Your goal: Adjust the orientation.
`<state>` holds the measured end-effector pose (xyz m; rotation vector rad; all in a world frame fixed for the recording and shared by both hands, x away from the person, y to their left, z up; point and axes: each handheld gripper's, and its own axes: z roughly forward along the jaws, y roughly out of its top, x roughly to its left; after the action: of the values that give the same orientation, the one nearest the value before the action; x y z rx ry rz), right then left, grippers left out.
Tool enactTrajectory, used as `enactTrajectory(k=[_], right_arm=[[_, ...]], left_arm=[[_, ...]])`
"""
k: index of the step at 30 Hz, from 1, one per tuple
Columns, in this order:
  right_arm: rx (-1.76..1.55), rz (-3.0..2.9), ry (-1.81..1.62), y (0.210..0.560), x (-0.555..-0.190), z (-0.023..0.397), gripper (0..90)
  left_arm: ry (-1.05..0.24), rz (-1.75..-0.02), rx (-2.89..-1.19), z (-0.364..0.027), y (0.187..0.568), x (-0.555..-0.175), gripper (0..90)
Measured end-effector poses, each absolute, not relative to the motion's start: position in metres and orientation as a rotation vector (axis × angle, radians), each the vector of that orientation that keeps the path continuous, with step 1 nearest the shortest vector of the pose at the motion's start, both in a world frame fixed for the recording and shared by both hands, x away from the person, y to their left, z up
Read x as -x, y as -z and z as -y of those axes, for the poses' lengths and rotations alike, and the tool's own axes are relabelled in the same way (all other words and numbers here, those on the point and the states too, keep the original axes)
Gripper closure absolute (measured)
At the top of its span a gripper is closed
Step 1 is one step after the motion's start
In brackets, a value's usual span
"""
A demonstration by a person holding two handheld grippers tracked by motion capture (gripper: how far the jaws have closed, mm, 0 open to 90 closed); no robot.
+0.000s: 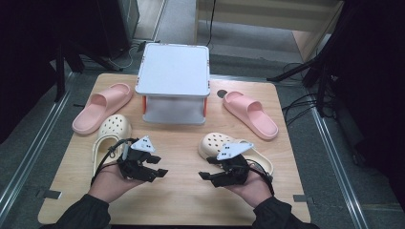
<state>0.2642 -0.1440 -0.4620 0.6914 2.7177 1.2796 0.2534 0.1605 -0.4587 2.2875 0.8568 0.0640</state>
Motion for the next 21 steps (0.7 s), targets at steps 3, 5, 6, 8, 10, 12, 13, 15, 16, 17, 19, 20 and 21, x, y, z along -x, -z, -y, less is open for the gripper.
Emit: enactTrajectory(k=[3, 5, 6, 8, 10, 12, 13, 15, 16, 17, 19, 20, 21], right_arm=[[-0.694, -2.724, -1.289, 0.4624, -0.2675, 0.1445, 45.2], [-0.704, -2.735, -1.280, 0.4634, -0.2681, 0.1448, 46.2], [-0.704, -2.735, -1.280, 0.4634, -0.2681, 0.1448, 46.2], [-0.709, -2.743, -1.274, 0.4633, -0.2663, 0.1446, 46.6], [-0.707, -2.741, -1.274, 0.4634, -0.2659, 0.1445, 46.5], [-0.714, -2.752, -1.257, 0.4647, -0.2651, 0.1437, 46.7], [-0.710, -2.759, -1.251, 0.4656, -0.2653, 0.1430, 46.6], [-0.719, -2.765, -1.236, 0.4663, -0.2651, 0.1408, 46.2], [-0.719, -2.765, -1.236, 0.4663, -0.2651, 0.1408, 46.2], [-0.715, -2.770, -1.236, 0.4668, -0.2644, 0.1381, 46.0], [-0.708, -2.777, -1.227, 0.4670, -0.2629, 0.1363, 45.7], [-0.705, -2.778, -1.222, 0.4669, -0.2625, 0.1358, 45.7], [-0.699, -2.775, -1.223, 0.4670, -0.2623, 0.1353, 45.9]], left_arm=[[-0.031, -0.885, -2.296, -0.1610, 0.4596, -0.2558, 48.0], [-0.031, -0.881, -2.305, -0.1593, 0.4589, -0.2556, 49.0], [-0.031, -0.881, -2.305, -0.1593, 0.4589, -0.2556, 49.0], [-0.041, -0.878, -2.305, -0.1578, 0.4577, -0.2548, 48.7], [-0.041, -0.880, -2.303, -0.1576, 0.4574, -0.2551, 48.5], [-0.039, -0.880, -2.300, -0.1568, 0.4569, -0.2560, 48.6], [-0.036, -0.880, -2.300, -0.1566, 0.4569, -0.2560, 48.5], [-0.038, -0.875, -2.304, -0.1560, 0.4575, -0.2550, 48.5], [-0.038, -0.875, -2.304, -0.1560, 0.4575, -0.2550, 48.4], [-0.042, -0.869, -2.307, -0.1560, 0.4577, -0.2546, 48.2], [-0.046, -0.866, -2.299, -0.1571, 0.4570, -0.2535, 48.1], [-0.050, -0.866, -2.296, -0.1576, 0.4567, -0.2531, 48.1], [-0.052, -0.870, -2.297, -0.1582, 0.4564, -0.2527, 48.1]])
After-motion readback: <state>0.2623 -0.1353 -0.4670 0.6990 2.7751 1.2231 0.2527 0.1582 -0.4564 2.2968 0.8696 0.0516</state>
